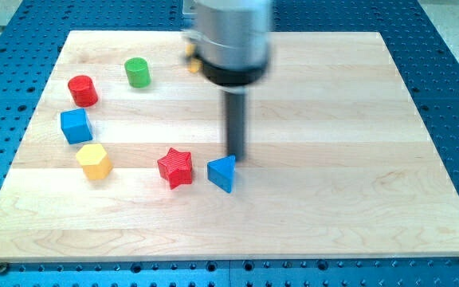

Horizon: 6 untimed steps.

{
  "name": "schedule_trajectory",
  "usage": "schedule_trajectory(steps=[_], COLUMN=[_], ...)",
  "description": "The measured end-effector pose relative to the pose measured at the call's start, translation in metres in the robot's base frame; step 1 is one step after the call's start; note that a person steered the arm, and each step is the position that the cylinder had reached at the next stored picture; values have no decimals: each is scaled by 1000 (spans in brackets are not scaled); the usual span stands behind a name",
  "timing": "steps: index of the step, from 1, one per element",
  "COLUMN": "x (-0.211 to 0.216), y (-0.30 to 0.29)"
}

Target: Move your arm below the triangle

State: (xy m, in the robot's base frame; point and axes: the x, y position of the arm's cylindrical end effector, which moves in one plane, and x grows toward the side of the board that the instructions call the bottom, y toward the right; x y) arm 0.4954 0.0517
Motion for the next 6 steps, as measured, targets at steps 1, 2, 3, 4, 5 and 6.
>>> schedule_trajectory(steps=[1,2,3,4,5,6], x=[16,82,116,106,101,90], y=[51,65,-8,-22,-22,-22])
